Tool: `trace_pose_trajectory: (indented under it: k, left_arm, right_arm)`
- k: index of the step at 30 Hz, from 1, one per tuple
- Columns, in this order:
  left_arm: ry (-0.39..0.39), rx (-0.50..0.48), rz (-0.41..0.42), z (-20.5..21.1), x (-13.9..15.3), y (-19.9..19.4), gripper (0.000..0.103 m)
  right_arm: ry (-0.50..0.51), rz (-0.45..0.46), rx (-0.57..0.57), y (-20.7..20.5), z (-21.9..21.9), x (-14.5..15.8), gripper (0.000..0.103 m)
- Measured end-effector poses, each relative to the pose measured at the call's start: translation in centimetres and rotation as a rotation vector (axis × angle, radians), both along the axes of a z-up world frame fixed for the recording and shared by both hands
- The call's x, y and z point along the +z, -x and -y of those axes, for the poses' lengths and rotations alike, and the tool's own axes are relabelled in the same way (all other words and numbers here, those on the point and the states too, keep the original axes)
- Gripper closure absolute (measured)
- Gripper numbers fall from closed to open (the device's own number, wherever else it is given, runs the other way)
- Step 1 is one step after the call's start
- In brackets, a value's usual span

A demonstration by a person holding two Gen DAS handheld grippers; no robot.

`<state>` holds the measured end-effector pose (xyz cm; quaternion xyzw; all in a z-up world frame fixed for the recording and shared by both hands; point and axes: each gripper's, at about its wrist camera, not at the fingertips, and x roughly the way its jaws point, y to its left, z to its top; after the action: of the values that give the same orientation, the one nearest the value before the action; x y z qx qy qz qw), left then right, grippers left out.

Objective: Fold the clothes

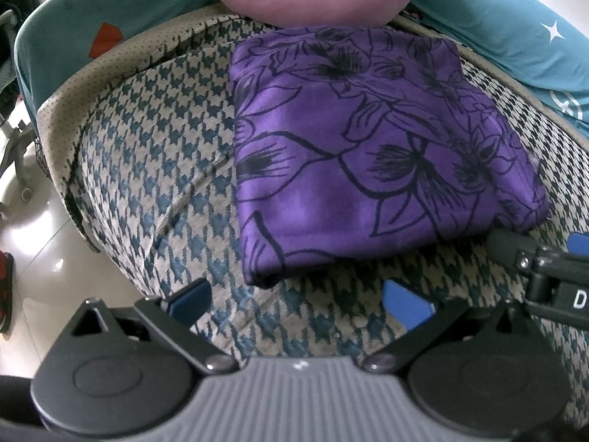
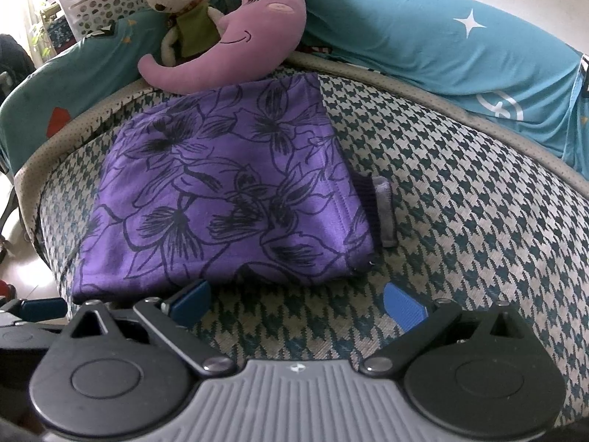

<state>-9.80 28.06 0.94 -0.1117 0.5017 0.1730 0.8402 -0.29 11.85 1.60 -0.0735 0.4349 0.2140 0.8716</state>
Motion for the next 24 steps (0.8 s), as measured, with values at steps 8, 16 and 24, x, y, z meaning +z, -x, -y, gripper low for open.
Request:
trace_pose_trajectory:
  k: [8,16,24]
  left_arm:
    - [0.015,0.009,-0.016,-0.25,-0.33,-0.26,0.0]
    - [0.002,0.004,-0.023,-0.08,-0.36,-0.36,0.0]
    - [0.009,0.012,-0.025,-0.05,-0.31,-0.32,0.0]
  right_arm:
    - [0.001,0.005,0.001,0.01,0.05,0.03,0.002]
    - [-0.004,0.01,-0.004,0.0,0.13,0.18,0.002]
    - [-0.002,0.012,-0.001,0.03,0.15,0.25,0.002]
